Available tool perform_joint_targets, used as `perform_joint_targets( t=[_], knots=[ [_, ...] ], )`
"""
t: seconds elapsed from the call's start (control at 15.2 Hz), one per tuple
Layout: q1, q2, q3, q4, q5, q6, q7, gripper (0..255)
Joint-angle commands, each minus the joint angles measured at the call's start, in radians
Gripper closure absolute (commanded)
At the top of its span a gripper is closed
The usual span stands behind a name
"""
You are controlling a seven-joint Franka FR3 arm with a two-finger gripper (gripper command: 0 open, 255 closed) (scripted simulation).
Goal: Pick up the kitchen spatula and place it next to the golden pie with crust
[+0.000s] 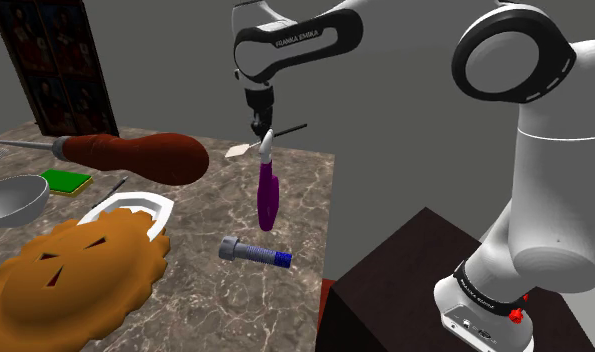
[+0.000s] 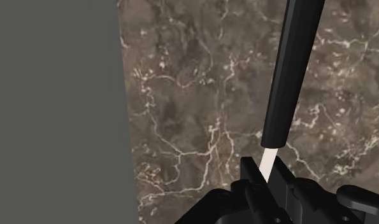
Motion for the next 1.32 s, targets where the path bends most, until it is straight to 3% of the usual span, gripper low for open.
perform_joint_targets(
  t=[0.0, 0.92, 1.25],
  knots=[
    [-0.001, -0.005, 0.0, 0.02, 0.001, -0.026, -0.002, 255],
    [0.002, -0.011, 0.001, 0.2, 0.002, -0.211, -0.007, 255],
    [0.05, -0.097, 0.026, 0.073, 0.004, -0.173, 0.067, 255]
  ],
)
